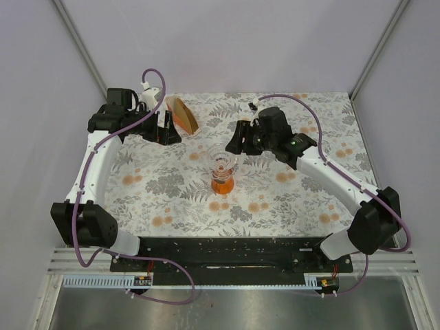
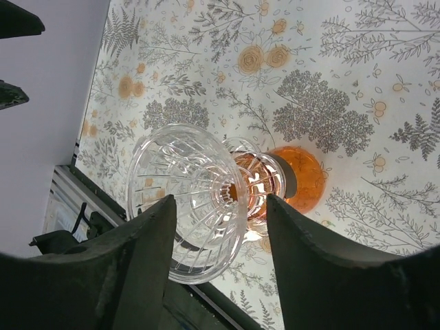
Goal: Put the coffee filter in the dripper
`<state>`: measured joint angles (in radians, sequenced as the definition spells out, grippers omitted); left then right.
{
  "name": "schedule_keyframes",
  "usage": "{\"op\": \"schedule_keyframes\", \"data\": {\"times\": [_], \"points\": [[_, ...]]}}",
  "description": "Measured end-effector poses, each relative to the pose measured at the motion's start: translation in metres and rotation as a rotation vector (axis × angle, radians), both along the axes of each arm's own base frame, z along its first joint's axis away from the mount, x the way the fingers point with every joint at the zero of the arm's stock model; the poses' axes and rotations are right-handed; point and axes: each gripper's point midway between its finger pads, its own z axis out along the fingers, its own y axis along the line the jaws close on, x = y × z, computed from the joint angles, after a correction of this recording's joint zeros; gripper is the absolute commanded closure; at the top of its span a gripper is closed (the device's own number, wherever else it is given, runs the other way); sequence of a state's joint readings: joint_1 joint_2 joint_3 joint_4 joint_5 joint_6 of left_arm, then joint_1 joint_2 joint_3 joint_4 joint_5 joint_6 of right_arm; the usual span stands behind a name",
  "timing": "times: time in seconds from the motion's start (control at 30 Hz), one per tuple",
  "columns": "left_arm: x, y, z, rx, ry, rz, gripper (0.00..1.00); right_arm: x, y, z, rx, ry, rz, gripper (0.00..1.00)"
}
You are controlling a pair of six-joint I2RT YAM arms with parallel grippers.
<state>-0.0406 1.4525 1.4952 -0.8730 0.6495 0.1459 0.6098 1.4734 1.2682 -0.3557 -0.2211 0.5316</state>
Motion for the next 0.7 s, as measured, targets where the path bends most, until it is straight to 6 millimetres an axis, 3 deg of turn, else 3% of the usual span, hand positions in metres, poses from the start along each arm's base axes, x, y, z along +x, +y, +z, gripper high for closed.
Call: {"op": "schedule_keyframes", "data": {"times": [0.17,0.3,0.37,0.43,0.5,0.7], "points": [[0.005,0.006,-0.002,0.036,-0.013,0.024,0.01,0.004,0.001,0.024,-0.004,-0.056,0.022,0.19],[0.018,0.014,-0.006,0.120,-0.059,0.064,0.02,0.012,-0.001,0.055,-0.022,-0.156,0.034,0.16],[0.026,0.015,-0.009,0.168,-0.083,0.074,0.08,0.017,-0.005,0.069,-0.045,-0.204,0.031,0.16],[0.040,0.013,-0.014,0.209,-0.096,0.086,0.19,0.021,-0.010,0.079,-0.066,-0.241,0.025,0.16],[0.061,0.012,-0.019,0.242,-0.096,0.105,0.24,0.026,-0.016,0.083,-0.085,-0.263,0.017,0.16],[0.126,0.022,-0.041,0.245,-0.084,0.283,0.20,0.034,-0.035,0.076,-0.148,-0.264,-0.015,0.16]]}}
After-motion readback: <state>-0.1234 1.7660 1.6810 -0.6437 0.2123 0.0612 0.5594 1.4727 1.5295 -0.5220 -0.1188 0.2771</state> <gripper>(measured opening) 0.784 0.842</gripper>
